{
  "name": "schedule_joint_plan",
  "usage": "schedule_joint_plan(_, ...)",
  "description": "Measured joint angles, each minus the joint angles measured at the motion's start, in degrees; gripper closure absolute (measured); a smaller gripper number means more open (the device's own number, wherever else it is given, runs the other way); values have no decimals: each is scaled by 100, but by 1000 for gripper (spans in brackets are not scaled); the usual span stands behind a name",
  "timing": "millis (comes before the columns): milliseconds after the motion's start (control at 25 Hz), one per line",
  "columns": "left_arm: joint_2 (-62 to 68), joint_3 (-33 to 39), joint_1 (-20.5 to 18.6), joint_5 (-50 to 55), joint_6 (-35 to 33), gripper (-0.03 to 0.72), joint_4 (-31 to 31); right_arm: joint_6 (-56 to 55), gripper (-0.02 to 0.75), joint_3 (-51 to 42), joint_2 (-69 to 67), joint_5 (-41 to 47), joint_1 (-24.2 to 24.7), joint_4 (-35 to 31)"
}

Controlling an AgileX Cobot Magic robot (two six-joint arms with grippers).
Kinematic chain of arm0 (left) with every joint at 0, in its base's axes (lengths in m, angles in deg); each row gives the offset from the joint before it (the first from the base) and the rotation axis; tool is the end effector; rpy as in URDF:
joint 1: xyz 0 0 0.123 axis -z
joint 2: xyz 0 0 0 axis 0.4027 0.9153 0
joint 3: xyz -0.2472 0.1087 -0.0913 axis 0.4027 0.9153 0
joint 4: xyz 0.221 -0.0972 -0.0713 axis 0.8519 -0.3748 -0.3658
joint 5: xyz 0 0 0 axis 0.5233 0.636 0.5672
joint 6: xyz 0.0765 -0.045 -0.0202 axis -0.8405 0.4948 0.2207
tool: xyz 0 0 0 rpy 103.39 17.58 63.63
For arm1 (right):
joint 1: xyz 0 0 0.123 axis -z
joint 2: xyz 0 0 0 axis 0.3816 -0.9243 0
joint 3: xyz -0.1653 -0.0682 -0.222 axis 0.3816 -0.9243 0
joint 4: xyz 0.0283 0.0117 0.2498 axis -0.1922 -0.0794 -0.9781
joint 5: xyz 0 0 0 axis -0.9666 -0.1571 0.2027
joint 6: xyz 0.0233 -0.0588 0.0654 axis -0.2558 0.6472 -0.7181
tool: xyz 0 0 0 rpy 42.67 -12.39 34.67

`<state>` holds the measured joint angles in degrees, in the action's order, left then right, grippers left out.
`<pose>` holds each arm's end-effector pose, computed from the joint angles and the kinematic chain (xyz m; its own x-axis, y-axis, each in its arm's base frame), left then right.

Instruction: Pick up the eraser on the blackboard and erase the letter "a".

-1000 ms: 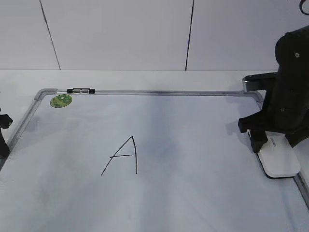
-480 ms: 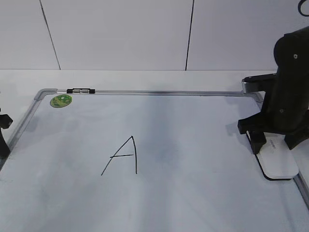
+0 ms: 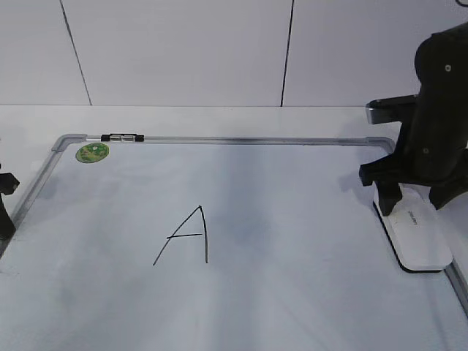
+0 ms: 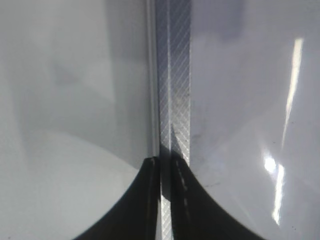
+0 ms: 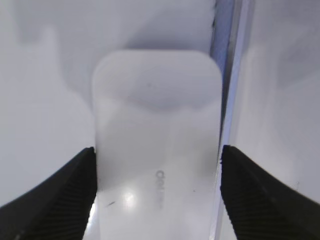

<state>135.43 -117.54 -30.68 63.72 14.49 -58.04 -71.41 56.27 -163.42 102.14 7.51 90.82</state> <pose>0.3360 0.0152 0.1482 -0.9988 0.0333 -0.0373 0.0423 0.9600 -0.2769 0.3384 0.0715 0.1950 -0.9870 -0.1108 -0.1164 -0.0885 0.9793 -0.1821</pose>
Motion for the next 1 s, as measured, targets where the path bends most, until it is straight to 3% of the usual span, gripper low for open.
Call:
schedule_joint_plan(720,0,-30,0,12,0,649,0,438,155,502,1474,1047,0,-109)
schedule_joint_plan(880,22,-353,0,304,-60,575,85,442,154,502,1689,1075,0,-109)
schedule_joint_plan(1000,22,-700,0,567,-60,468,98,442,154,502,1686,1144,0,-121)
